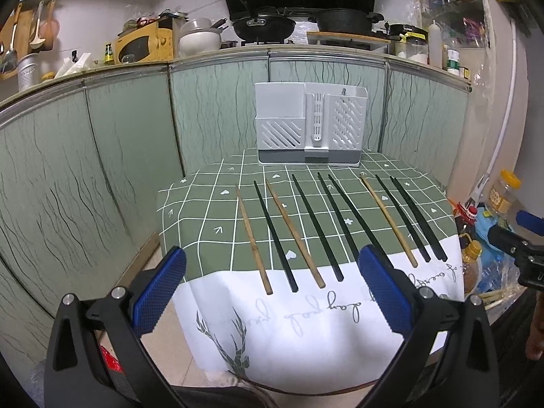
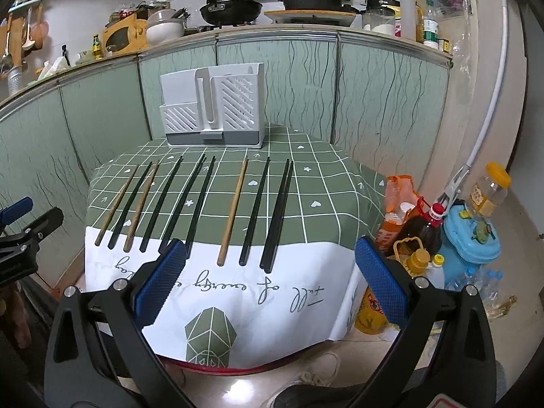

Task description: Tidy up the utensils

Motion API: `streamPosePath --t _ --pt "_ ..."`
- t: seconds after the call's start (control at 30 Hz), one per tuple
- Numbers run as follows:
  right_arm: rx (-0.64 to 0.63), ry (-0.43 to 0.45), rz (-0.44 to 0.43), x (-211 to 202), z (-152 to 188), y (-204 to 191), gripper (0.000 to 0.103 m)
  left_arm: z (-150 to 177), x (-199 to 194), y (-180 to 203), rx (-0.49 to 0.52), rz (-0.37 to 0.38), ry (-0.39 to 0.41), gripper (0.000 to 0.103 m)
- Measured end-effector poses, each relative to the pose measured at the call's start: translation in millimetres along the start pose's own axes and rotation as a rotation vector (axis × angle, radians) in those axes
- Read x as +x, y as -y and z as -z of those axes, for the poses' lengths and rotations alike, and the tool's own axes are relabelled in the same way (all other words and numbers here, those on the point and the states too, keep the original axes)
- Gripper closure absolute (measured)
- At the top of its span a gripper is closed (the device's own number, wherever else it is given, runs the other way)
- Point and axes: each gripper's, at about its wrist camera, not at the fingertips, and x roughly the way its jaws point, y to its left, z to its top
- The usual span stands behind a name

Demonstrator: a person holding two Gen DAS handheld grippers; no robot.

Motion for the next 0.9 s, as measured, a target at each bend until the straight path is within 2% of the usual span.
streamPosePath --t 0.13,0.3,0.6,0.73,0.9 --pt "-0.008 0.010 -0.007 -10 -5 1 0.008 -2 -5 -1 -0.001 -0.007 0.008 0.005" --pt "-0.012 -0.001 -0.015 -18 -16 4 0.008 -11 -20 1 0.017 -0.064 0.057 0.005" --pt "-0.112 0.045 0.026 -21 -38 -4 0.008 -38 -40 8 0.083 -0.125 0.137 0.005" --pt "-0.134 0.016 0.001 -8 -44 -3 0.008 -45 -32 8 0.101 -0.134 0.126 0.005" --pt "-0.141 -0.018 -0.051 10 -47 0 0.008 -50 -8 -1 0.092 -0.106 0.076 0.005"
